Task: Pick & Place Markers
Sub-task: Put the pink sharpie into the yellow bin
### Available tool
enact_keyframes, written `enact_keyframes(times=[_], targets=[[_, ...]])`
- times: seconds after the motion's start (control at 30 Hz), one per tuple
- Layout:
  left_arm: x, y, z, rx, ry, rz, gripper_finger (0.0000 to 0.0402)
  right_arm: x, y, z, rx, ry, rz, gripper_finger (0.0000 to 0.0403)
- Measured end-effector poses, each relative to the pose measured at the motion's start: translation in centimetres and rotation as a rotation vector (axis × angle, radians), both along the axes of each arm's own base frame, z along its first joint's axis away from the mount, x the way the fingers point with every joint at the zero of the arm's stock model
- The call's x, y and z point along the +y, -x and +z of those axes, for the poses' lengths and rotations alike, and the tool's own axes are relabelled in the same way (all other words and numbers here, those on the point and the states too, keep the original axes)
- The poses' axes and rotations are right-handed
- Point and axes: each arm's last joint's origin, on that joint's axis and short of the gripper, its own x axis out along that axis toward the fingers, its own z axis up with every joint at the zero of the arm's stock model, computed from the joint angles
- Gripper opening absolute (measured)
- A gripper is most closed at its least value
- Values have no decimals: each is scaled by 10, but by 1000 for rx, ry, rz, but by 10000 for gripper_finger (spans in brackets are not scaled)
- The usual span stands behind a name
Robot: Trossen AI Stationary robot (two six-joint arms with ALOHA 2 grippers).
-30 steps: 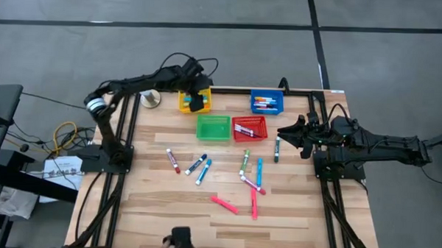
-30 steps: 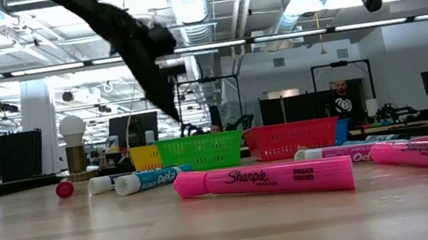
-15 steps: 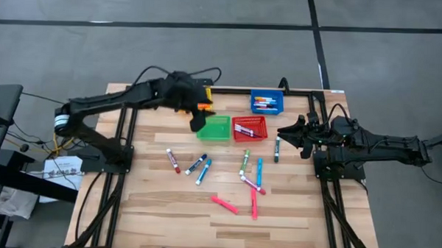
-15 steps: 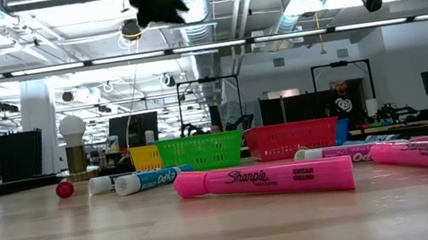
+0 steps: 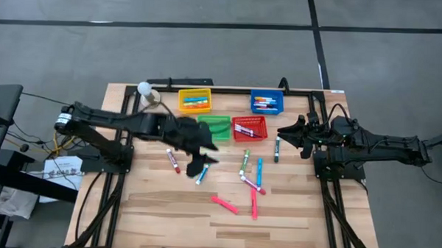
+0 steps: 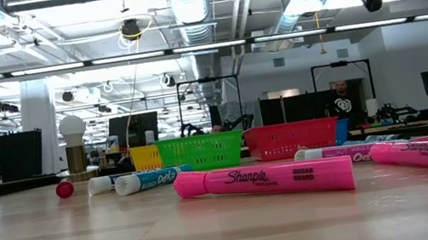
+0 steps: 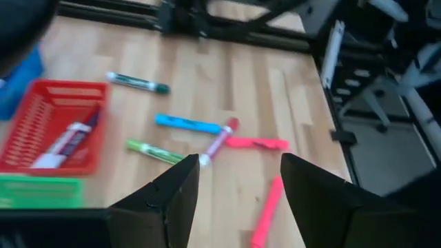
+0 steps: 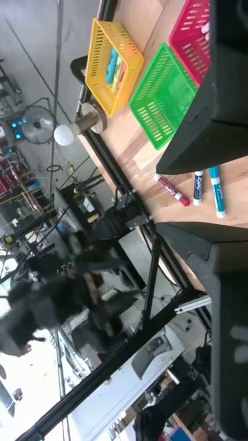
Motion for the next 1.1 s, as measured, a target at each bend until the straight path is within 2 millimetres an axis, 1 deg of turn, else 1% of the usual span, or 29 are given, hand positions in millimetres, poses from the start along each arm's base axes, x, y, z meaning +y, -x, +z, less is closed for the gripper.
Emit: enact_keyframes(times=[0.13, 0.23, 0.43, 0.53, 0.77, 0.93, 1.1], targets=[[-29, -7, -14, 35, -29, -51, 204, 0, 0, 0, 0, 0, 0, 111], [-47, -14, -27, 63, -52, -81, 204, 0, 0, 0, 0, 0, 0, 111], [-72, -37, -57, 65, -65, -122, 204, 0, 0, 0, 0, 0, 0, 111], [-79, -46, -74, 101, -76, -133, 204, 0, 0, 0, 0, 0, 0, 111], [-85, -60, -110, 191, -98, -139, 204, 0, 0, 0, 0, 0, 0, 111], [-89, -69, -126, 202, -79, -164, 204, 0, 0, 0, 0, 0, 0, 111], [-97, -73, -140, 207, -70, -194, 204, 0, 0, 0, 0, 0, 0, 111]])
